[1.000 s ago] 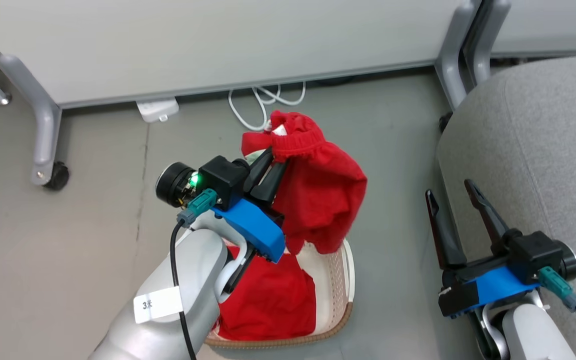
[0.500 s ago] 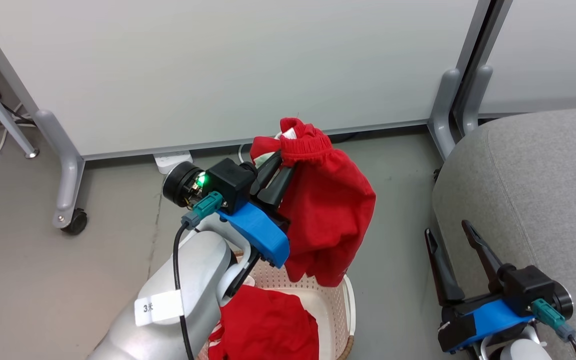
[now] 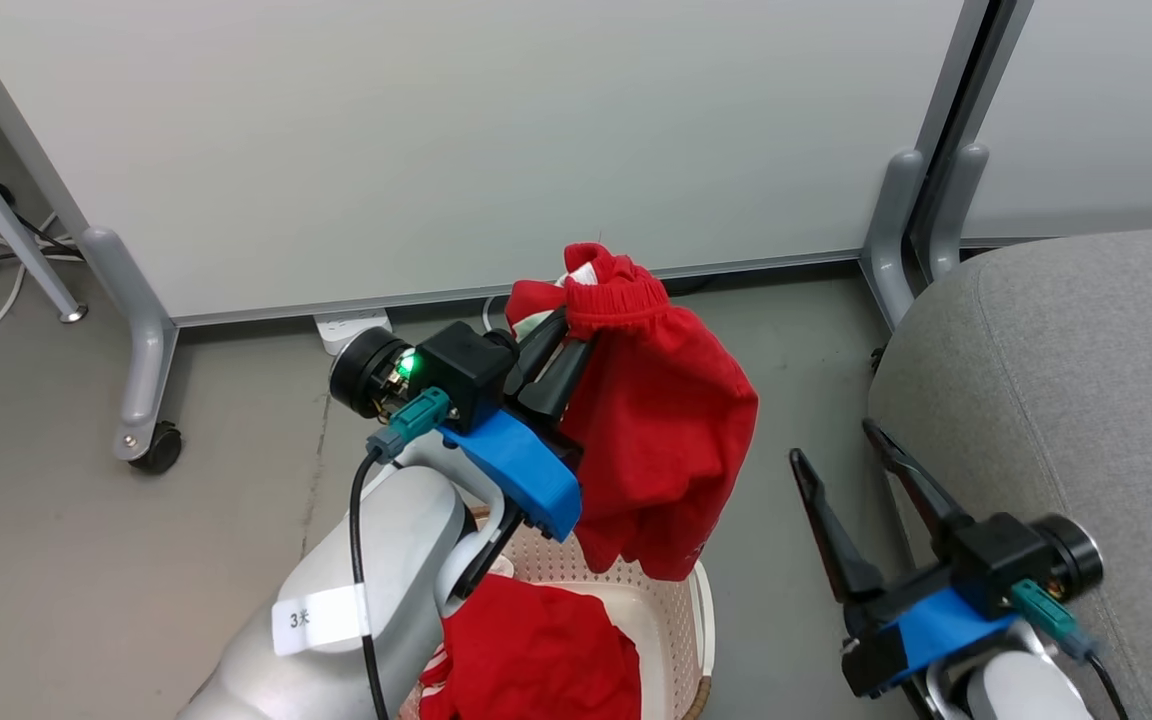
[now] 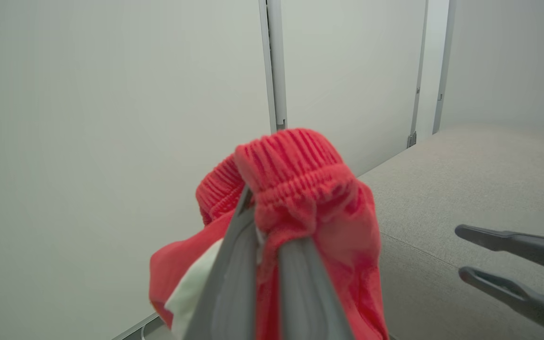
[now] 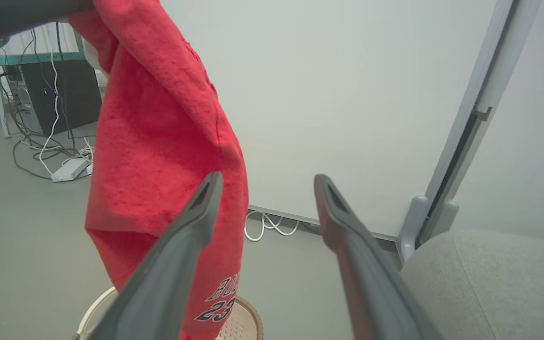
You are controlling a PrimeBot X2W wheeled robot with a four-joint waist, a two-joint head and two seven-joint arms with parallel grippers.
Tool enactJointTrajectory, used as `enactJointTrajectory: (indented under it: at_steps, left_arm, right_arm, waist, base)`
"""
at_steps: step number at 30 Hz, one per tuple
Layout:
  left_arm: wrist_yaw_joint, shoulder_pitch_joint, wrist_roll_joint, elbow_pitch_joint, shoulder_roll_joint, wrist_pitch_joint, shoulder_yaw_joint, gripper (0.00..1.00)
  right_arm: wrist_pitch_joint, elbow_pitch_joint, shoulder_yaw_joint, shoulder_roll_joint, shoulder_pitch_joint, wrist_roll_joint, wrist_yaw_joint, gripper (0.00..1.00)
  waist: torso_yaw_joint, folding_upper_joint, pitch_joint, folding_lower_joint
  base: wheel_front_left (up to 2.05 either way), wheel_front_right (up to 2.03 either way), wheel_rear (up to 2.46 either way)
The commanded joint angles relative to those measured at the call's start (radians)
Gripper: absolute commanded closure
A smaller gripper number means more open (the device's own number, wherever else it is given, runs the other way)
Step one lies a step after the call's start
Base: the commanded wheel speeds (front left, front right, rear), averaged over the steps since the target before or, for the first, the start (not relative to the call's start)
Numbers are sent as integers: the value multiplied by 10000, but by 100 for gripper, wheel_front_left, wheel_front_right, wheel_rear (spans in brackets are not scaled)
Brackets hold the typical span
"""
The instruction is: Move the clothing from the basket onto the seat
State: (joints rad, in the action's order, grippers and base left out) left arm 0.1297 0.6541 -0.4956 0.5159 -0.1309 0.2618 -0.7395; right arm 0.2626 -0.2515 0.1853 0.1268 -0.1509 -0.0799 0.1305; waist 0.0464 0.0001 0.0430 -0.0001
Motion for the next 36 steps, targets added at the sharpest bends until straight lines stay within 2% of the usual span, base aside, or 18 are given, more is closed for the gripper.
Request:
enactJointTrajectory:
  at_steps: [1,15,26,28,29,36]
  left_arm:
    - [11,19,33,-41,-21,46,-10,100]
    - [11,185,213,-219,272,46,-308,100]
    - [11,265,335,-411,450,48,-645,100]
    - [11,273,352,-440,464,46,-642,100]
    - [11,269,360,-457,469,46,-644,100]
    - [11,275,392,-447,439,46,-616,100]
  right_arm:
    - [35,16,311,185,-328,106,5,0]
    - [35,-676,2746,1196,-2720,199,3,0]
    - [33,-2003,4005,1463,-3887,-162,3,0]
    - [33,-2278,4159,1437,-4021,-393,3,97]
    - [35,-2351,4210,1400,-4080,-521,3,100]
    - [35,-2541,4437,1347,-4278,-818,3,100]
  waist:
    - [8,-1,16,1]
    - [336,-1,311,1]
    - [621,-1,549,1]
    - [633,-1,578,1]
    - [634,-1,591,1]
    - [577,-1,639,1]
  base:
    - [0,0,0]
    - [0,0,0]
    - [0,0,0]
    - [0,0,0]
    - [0,0,0]
    - [0,0,0]
